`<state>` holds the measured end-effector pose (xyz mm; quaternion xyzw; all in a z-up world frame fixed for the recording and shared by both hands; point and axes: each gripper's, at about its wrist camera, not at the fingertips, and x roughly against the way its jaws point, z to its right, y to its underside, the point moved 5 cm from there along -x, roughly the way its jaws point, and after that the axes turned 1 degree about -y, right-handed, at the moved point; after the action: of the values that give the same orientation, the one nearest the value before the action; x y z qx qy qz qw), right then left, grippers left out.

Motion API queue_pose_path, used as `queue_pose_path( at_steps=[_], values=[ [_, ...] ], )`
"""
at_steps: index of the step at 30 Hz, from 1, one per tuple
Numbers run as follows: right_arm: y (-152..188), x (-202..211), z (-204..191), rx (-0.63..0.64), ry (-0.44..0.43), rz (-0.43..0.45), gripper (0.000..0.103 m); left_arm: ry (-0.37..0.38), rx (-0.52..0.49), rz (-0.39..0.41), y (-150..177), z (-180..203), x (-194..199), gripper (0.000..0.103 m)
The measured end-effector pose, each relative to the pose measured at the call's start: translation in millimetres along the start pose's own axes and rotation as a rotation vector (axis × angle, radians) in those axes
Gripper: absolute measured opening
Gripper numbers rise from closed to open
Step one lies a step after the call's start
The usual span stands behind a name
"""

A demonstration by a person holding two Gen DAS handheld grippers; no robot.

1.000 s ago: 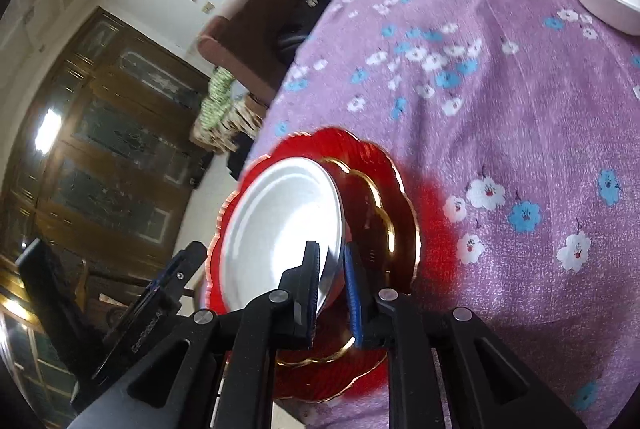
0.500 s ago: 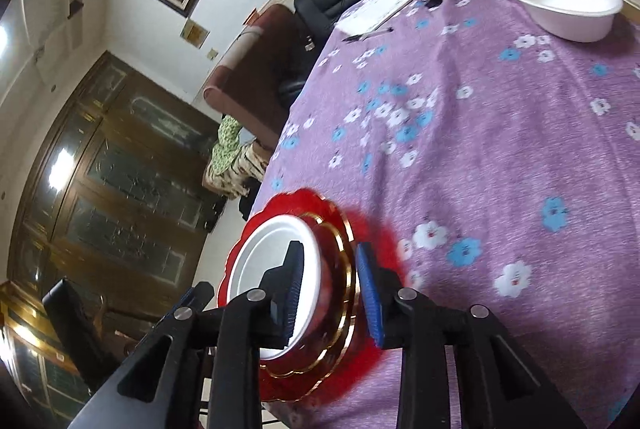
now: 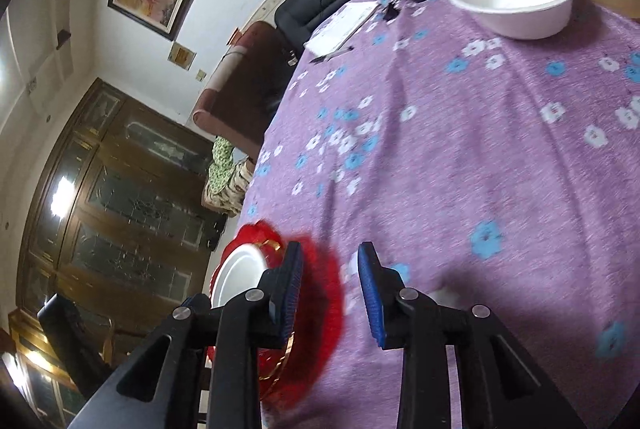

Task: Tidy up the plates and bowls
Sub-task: 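Lift the open left gripper away from the plate stack, then move the open left gripper to the rim of the deep white bowl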

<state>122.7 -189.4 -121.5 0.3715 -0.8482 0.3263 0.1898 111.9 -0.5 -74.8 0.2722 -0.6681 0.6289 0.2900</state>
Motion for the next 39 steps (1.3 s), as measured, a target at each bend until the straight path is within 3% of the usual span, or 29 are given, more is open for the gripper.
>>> queue_pose_path(
  at_steps=[5,8,14,19,23,30,33,39],
  values=[
    [-29,20,33,-0.03,0.022,0.039,0.031,0.032,-0.056,-0.024,-6,46,-5,0.043],
    [-45,35,54,-0.041,0.046,0.064,0.031,0.066,-0.104,-0.044,-8,81,-10,0.043],
    [-78,68,105,-0.108,0.089,0.133,0.032,0.18,-0.145,-0.178,-2,141,-34,0.043],
    [-103,94,151,-0.198,0.12,0.206,0.036,0.197,-0.159,-0.254,6,167,-50,0.043],
    [-128,100,176,-0.289,0.086,0.236,0.036,0.199,-0.143,-0.286,5,174,-55,0.043],
    [-177,73,177,-0.373,0.059,0.233,0.039,0.155,-0.143,-0.284,-6,175,-59,0.043],
    [-187,69,180,-0.386,0.108,0.258,0.039,0.139,-0.132,-0.284,-11,175,-63,0.043],
    [-186,69,192,-0.414,0.095,0.235,0.039,0.167,-0.116,-0.308,-26,185,-70,0.043]
  ],
)
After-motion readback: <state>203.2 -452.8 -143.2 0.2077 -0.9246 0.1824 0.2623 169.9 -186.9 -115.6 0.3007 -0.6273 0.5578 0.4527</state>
